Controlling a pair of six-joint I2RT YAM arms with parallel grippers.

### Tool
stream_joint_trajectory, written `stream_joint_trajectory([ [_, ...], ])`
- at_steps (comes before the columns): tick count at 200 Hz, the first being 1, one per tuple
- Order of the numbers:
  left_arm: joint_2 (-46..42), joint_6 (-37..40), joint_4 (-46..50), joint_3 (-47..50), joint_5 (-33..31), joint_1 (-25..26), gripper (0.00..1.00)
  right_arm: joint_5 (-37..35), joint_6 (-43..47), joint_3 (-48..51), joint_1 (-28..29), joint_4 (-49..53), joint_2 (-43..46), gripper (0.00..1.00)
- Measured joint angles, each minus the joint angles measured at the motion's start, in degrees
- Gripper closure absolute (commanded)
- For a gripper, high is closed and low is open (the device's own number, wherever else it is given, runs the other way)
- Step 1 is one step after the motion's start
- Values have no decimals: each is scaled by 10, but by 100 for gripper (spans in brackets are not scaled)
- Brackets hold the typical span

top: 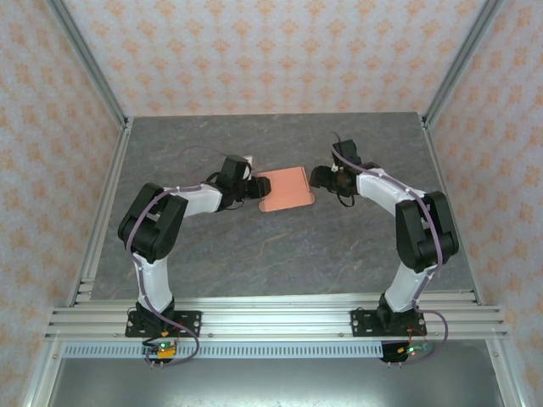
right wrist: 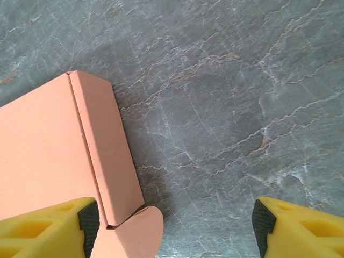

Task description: Fold the paper box

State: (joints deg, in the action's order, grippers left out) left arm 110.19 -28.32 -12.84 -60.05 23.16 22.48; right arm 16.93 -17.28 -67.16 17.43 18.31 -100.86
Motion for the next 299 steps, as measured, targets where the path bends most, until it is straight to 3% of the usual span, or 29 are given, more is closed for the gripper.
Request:
stream_joint_trajectory([
  [51,-5,-18,-101,54,52,-27,71,122,-33,21,-29,-62,-8,20],
  [68,-4,-19,-126,67,66,-39,71,183,-47,17,-41,-89,-35,10],
  [147,5,-41,-197,98,96,-54,74,362,-133,24,-50,-222,-121,15],
  [237,24,-77,-256,110,127,-79,76,394,-214,53,-18,-313,-126,16],
  [299,24,-79,-256,110,125,-83,73,394,-348,80,-9,-436,-132,36],
])
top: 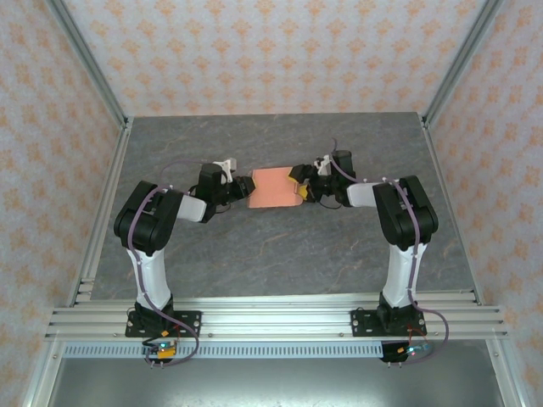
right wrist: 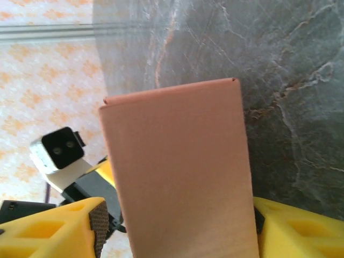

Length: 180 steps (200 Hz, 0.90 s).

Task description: Fold the paper box

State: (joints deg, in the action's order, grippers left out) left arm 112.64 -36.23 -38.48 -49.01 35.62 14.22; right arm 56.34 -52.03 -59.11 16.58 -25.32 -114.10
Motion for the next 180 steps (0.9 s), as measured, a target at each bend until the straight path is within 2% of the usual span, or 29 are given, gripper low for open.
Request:
stream_joint_trajectory([
  [29,-3,-2,9,0,-2,-1,59,-9,-49,7,1,-41,0,48],
  [46,-12,-4,27,0,-7,-1,56,-13,-70,12,1,-58,0,54],
  [59,-29,-3,44,0,-11,-1,50,-14,-83,19,1,-70,0,56],
  [77,-65,5,66,1,-11,-1,36,-21,-105,30,2,-87,1,56],
  [100,-126,28,74,10,-19,0,32,-30,-141,54,2,-107,12,56],
  [124,-207,124,74,41,-32,13,31,-36,-179,83,1,-89,54,55],
  [155,-286,267,72,102,-35,47,27,-30,-196,97,-6,21,138,55],
  [180,-332,411,76,165,-77,119,23,-9,-198,98,-23,107,186,55],
])
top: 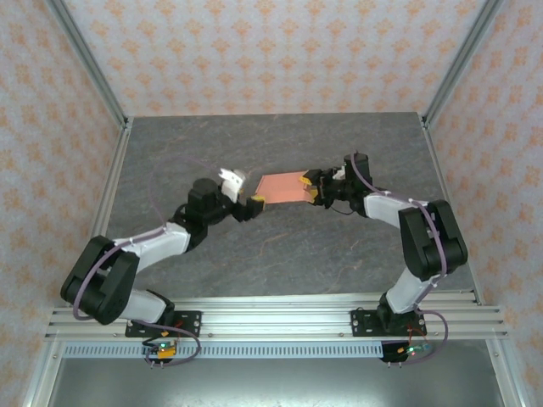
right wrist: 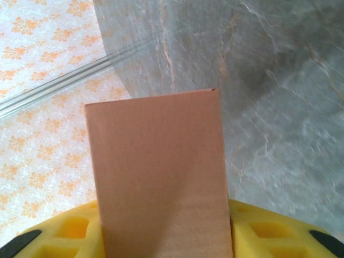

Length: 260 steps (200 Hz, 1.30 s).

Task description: Fold the paper box

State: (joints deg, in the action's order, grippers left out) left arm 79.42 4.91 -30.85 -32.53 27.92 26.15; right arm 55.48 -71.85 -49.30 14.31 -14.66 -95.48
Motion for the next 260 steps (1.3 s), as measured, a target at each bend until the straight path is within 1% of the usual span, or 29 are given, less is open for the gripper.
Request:
stream_joint_trajectory([
  [12,-9,59,6,18,-21,42,23,9,1,2,-7,31,12,55],
  [20,-9,89,10,24,-33,57,23,15,3,4,-10,55,19,55],
  [46,0,179,10,30,-88,79,23,32,25,4,-17,130,30,54],
  [79,19,266,9,26,-161,113,24,50,56,4,-17,196,32,54],
  [96,30,308,19,10,-173,126,27,50,61,4,-17,211,38,54],
  [117,45,352,50,-19,-173,136,29,50,61,4,-20,213,48,54],
  [148,62,381,75,-40,-168,144,28,45,59,9,-20,213,56,54],
  [192,117,392,75,-56,-169,159,27,45,48,13,-20,209,58,54],
  [215,126,391,75,-64,-169,161,27,43,47,13,-20,209,59,55],
  [223,126,391,75,-67,-168,161,29,43,45,14,-20,209,60,55],
  [237,127,391,74,-70,-170,161,41,43,44,14,-20,209,65,55],
  [244,127,392,73,-72,-175,161,45,43,44,15,-20,209,66,55],
  [260,131,393,75,-80,-184,161,47,40,43,19,-20,208,70,53],
])
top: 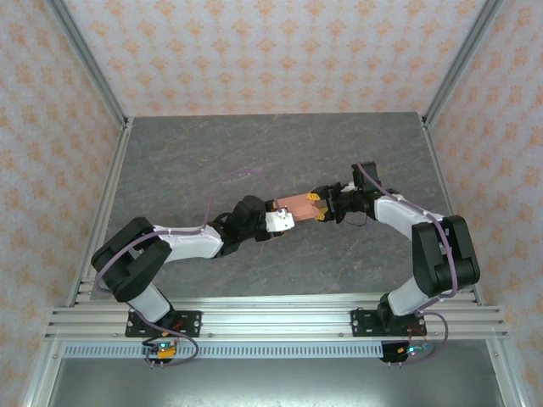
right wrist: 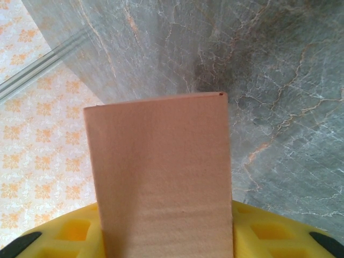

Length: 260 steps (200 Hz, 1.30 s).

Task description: Fold the paper box

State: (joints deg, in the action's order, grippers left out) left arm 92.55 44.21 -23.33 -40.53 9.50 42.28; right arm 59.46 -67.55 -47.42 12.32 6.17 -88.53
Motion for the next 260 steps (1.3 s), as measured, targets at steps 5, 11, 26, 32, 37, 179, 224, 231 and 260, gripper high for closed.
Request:
stream_joint_trajectory([
  [5,0,0,1,-1,-1,0,48,-1,-2,2,0,-2,1,53],
  [11,1,1,1,-2,-3,0,50,-1,-4,3,0,-2,3,52],
  [26,3,-1,2,-3,-10,0,51,2,-7,3,0,-7,4,49],
  [32,3,-2,3,-3,-12,0,51,3,-9,3,0,-9,5,46],
  [37,3,-2,5,-5,-13,0,51,4,-10,3,0,-12,5,44],
  [179,-99,-80,395,-152,60,-35,50,-188,192,-166,-27,100,17,16],
  [224,-57,-116,355,-134,125,-85,50,-253,315,-165,-27,153,65,20],
  [231,-49,-122,343,-132,136,-86,50,-258,336,-163,-27,161,79,22],
  [260,-10,-134,285,-126,174,-86,48,-271,416,-131,-27,176,137,26],
])
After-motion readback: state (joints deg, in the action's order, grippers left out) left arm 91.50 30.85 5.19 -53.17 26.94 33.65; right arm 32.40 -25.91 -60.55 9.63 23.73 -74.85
